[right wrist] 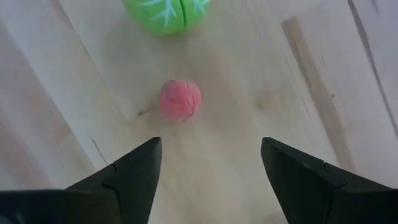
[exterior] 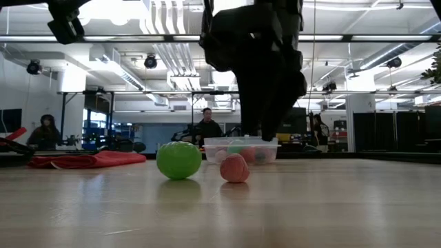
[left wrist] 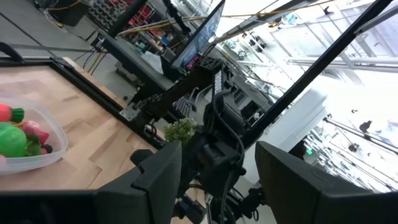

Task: Pick and placing Produce into tupperware
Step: Put the pink peach into the transparent bin

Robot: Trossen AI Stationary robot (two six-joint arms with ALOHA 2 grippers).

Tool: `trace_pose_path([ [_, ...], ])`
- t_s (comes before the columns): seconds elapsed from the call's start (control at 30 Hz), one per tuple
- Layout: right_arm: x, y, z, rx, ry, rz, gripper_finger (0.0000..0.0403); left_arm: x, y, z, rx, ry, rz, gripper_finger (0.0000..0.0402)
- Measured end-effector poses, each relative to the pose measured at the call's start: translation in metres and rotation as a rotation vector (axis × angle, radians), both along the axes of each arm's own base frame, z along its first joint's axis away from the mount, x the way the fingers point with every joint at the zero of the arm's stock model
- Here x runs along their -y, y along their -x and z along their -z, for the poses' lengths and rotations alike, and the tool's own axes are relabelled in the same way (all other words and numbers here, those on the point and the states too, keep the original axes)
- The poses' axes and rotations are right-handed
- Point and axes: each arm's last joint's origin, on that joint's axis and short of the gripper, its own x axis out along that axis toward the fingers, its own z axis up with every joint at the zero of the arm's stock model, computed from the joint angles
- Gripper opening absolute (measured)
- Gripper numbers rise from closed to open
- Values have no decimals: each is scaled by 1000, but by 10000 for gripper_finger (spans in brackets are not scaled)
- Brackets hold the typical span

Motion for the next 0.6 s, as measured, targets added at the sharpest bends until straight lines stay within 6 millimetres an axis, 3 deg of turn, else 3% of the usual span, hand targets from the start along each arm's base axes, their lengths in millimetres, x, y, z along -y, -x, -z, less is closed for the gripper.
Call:
trace_pose_path([
  [0.33,-9,-6,2,73,-74,-62,265,0,0,0,0,-1,8,192],
  [0.6,-12,-11,32,41,-117,-116,265,0,0,0,-3,-2,8,192],
])
